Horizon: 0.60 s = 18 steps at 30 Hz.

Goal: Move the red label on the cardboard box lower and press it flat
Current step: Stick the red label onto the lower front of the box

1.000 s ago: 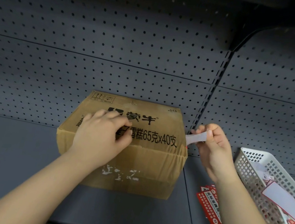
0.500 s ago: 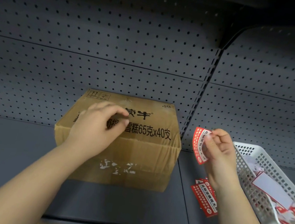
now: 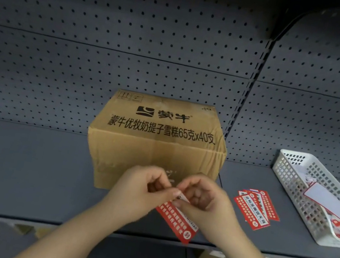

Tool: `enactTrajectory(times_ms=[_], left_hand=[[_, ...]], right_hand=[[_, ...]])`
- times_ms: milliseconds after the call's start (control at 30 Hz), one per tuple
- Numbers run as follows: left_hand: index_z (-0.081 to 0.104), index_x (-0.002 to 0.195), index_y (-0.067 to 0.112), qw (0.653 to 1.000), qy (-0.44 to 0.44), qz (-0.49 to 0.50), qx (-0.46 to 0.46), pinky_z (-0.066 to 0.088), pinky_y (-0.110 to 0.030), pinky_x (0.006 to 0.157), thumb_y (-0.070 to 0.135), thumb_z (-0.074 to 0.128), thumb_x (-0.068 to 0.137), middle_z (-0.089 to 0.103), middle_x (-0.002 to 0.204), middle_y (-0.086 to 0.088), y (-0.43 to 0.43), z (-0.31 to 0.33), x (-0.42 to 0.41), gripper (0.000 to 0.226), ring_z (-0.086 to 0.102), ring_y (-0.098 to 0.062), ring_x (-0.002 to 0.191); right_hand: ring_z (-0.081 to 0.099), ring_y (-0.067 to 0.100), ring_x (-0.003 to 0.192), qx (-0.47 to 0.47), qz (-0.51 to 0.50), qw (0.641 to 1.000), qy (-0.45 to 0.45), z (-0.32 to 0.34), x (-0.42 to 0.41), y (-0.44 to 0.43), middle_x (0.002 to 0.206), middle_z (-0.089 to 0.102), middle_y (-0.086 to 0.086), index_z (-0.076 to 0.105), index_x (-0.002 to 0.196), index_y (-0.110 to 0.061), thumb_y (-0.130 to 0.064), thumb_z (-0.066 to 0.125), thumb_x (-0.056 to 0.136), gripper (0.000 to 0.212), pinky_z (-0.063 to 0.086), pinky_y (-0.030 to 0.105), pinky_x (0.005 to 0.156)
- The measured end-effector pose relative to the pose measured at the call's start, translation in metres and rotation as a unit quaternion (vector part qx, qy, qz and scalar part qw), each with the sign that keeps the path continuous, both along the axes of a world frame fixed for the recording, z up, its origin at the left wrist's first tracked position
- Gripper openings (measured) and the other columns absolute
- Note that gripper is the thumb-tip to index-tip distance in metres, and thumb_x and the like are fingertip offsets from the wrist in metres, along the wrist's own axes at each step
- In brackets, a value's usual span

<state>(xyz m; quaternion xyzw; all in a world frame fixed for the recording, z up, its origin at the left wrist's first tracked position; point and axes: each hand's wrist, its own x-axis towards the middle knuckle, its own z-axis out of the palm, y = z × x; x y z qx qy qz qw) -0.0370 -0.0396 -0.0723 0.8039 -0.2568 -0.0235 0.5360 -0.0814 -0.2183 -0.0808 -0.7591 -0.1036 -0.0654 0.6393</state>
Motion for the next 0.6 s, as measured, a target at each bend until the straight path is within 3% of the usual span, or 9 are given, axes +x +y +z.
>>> enactTrajectory(times_ms=[200,367,467,600], left_hand=[[0.069,0.072,0.016,0.993,0.085,0.066,-0.051,0.049,-0.023,0.059,0.02,0.072,0.081,0.072,0.07,-0.005,0.022,-0.028,0.007,0.01,0.064,-0.011,0.063],[0.07,0.078,0.011,0.98,0.117,0.121,-0.104,0.052,-0.019,0.06,0.02,0.071,0.081,0.075,0.072,-0.004,0.031,-0.038,0.008,0.01,0.068,-0.011,0.066],[0.071,0.079,0.009,0.969,0.145,0.149,-0.136,0.055,-0.022,0.058,0.017,0.072,0.08,0.075,0.072,-0.003,0.031,-0.041,0.007,0.009,0.068,-0.011,0.064],[0.072,0.077,0.012,0.962,0.165,0.172,-0.136,0.052,-0.022,0.049,0.021,0.076,0.076,0.075,0.067,-0.004,0.031,-0.042,0.009,0.011,0.069,-0.016,0.059]], right_hand=[[0.063,0.019,0.072,-0.049,-0.091,0.994,0.025,-0.022,0.007,0.016,0.096,0.069,0.0,0.062,0.1,-0.029,-0.004,0.079,0.072,0.041,0.058,0.036,0.063],[0.059,0.028,0.065,-0.025,-0.155,0.985,0.067,-0.032,0.013,0.02,0.083,0.066,0.032,0.066,0.08,-0.009,-0.017,0.078,0.075,0.016,0.05,0.037,0.059],[0.062,0.03,0.063,-0.039,-0.173,0.982,0.065,-0.035,0.014,0.023,0.08,0.068,0.029,0.067,0.079,-0.006,-0.023,0.074,0.079,0.018,0.052,0.034,0.055],[0.06,0.013,0.062,-0.046,-0.184,0.981,0.032,-0.035,0.015,0.026,0.071,0.07,0.011,0.067,0.076,-0.02,-0.025,0.068,0.084,0.009,0.049,0.018,0.051]])
